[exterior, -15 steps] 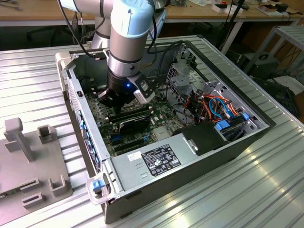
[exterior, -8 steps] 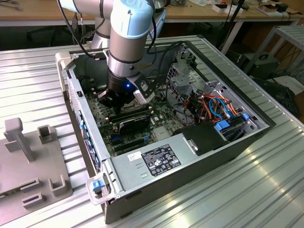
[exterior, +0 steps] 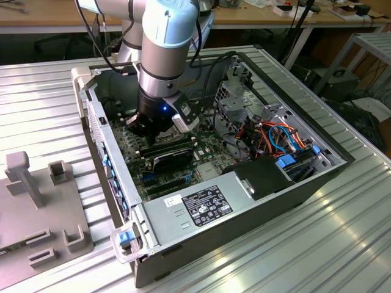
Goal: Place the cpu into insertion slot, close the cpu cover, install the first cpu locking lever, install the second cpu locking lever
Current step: 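Install the second cpu locking lever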
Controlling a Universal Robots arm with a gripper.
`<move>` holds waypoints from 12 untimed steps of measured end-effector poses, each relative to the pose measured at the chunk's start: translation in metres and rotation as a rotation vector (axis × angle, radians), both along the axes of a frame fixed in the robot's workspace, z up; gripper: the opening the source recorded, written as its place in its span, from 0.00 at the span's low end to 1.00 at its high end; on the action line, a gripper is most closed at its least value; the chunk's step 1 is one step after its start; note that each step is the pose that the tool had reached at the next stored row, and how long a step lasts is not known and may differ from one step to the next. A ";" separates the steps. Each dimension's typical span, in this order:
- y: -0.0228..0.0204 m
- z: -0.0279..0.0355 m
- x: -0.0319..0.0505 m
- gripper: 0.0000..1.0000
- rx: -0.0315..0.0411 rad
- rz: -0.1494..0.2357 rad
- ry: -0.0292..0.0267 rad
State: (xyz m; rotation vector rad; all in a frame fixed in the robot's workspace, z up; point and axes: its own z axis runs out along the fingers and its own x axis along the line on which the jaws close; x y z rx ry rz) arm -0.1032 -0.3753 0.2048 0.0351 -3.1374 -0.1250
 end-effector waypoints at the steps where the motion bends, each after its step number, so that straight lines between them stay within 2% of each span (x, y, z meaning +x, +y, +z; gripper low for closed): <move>1: -0.0001 0.0003 -0.0002 0.11 -0.0007 0.000 0.0004; 7: -0.0002 -0.0018 -0.0007 0.11 0.0056 0.002 0.0004; 11: -0.0004 -0.0033 -0.0007 0.11 0.0178 0.003 0.0005; 12: -0.0020 -0.0036 -0.0006 0.11 0.0198 0.003 -0.0002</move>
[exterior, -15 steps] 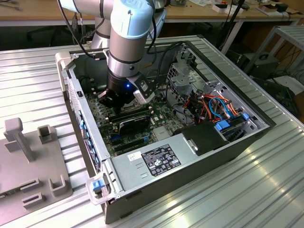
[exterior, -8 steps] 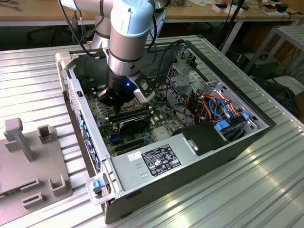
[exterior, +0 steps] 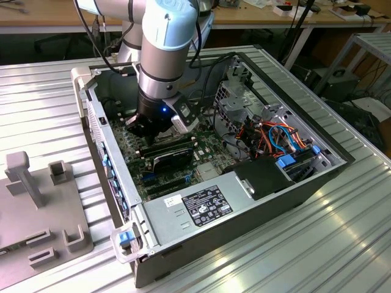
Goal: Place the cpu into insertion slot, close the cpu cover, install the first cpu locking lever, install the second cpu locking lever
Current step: 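Install the second cpu locking lever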
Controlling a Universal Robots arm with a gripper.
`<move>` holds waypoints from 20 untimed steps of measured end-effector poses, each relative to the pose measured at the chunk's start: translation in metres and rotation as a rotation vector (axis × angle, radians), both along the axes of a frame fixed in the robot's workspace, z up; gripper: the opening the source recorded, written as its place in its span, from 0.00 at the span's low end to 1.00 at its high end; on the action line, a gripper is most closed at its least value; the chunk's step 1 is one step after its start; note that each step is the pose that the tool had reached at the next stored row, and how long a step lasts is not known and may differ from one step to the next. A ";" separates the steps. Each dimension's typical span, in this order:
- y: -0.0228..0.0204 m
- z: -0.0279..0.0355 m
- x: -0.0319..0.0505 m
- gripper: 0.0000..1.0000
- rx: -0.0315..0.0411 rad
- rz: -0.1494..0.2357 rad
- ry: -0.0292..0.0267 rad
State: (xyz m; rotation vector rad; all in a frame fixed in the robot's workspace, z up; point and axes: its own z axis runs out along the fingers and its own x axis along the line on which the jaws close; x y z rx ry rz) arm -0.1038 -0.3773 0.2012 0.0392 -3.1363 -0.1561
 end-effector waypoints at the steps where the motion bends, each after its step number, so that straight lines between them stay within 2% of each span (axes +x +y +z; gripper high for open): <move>1: -0.0030 0.0000 0.0000 0.11 -0.0009 0.000 0.0000; 3: -0.0054 0.0002 0.0000 0.11 -0.0014 0.000 0.0001; 5: -0.0056 0.0008 0.0000 0.11 -0.0014 0.000 0.0002; 8: -0.0055 0.0070 0.0000 0.11 -0.0011 0.000 0.0002; 11: -0.0045 0.0136 0.0001 0.11 -0.0018 0.000 0.0003; 15: -0.0018 0.0174 0.0005 0.11 -0.0060 0.000 0.0003; 17: -0.0006 0.0223 0.0005 0.11 -0.0076 0.000 0.0002; 18: 0.0004 0.0293 0.0006 0.11 -0.0091 0.000 0.0001; 20: 0.0004 0.0295 0.0005 0.11 -0.0092 0.000 0.0002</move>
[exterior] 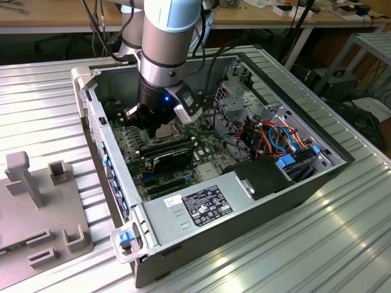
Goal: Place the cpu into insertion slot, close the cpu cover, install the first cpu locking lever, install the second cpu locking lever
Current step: 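Install the second cpu locking lever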
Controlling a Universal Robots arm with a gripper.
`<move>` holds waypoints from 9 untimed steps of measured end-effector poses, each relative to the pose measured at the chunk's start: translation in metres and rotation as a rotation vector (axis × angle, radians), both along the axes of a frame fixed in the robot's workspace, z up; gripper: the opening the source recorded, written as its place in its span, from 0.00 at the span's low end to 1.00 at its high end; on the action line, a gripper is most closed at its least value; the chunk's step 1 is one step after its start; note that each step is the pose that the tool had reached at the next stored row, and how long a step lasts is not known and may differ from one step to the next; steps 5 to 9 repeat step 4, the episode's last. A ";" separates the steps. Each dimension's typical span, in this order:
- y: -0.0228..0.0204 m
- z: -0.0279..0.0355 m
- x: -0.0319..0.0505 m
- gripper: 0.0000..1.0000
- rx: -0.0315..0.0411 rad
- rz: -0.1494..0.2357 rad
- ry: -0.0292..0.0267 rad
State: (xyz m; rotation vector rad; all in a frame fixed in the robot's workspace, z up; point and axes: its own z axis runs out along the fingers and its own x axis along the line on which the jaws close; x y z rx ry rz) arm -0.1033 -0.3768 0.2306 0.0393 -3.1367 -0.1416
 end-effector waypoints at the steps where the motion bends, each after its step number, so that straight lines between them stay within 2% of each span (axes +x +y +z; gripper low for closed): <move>1: 0.0000 0.0010 0.0000 0.11 0.0000 0.000 0.0000; 9: 0.0000 0.0022 0.0000 0.11 -0.0001 0.000 0.0000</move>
